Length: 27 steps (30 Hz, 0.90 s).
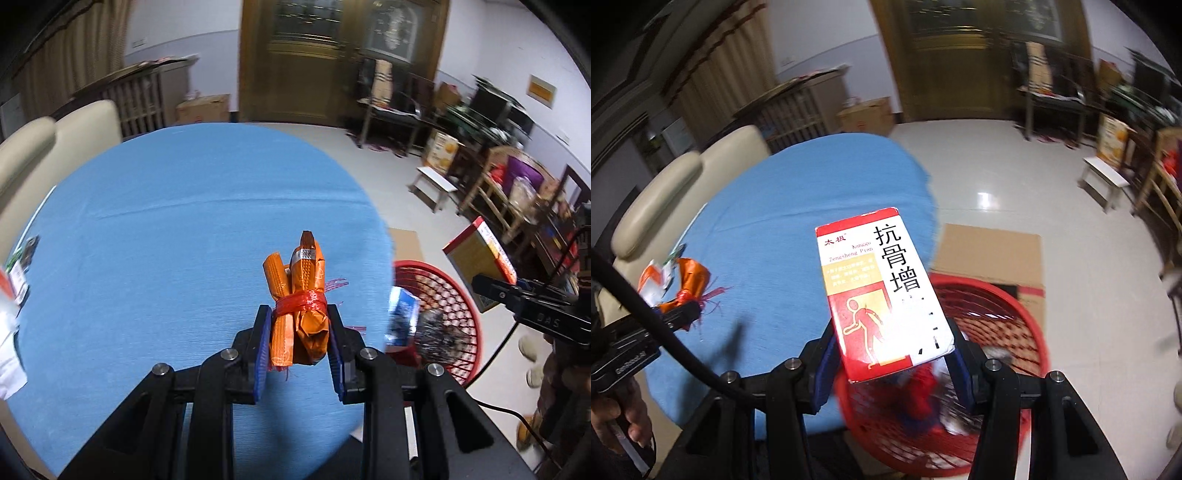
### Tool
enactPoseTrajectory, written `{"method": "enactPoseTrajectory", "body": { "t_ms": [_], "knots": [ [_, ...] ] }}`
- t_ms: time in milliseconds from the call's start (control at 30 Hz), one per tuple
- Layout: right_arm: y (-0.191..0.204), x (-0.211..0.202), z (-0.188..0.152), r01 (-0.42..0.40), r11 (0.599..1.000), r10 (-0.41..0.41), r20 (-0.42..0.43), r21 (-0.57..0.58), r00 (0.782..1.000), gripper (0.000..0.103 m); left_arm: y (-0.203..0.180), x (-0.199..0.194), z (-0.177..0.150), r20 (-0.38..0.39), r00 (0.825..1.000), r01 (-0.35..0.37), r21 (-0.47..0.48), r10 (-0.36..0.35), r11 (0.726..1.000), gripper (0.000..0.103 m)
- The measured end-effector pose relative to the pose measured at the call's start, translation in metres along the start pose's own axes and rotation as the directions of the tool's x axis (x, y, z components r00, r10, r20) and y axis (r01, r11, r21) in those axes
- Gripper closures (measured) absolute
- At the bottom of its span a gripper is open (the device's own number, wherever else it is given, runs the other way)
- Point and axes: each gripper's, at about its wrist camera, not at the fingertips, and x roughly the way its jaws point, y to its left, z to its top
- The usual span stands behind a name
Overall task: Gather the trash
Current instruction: 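Open both tools over the red basket to drop the orange item and medicine box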
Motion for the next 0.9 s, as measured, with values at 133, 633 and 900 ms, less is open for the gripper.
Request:
{"method": "enactPoseTrajectory", "body": {
  "t_ms": [133, 633, 900],
  "knots": [
    [-0.027, -0.012, -0.007, 0.035, 0.999, -0.035, 0.009, 0.042, 0.999, 0.047, -0.031, 0.000, 0.001, 0.001, 0.999, 0.034, 0.051, -0.035, 0.998, 0.074],
    [-0.058, 0.002, -0.026, 0.054, 0.992, -0.050, -0.034, 0.114, 0.998, 0.047, -0.086, 0.012, 0.000, -0.038, 0.997, 0.080, 0.152, -0.075, 0.985, 0.074],
    [-0.070, 0.020, -0.033, 0.048, 0.988, -0.039, -0.067, 0.146, 0.997, 0.045, -0.094, 0.019, 0.001, -0.056, 0.996, 0.080, 0.167, -0.072, 0.983, 0.074]
  ]
}}
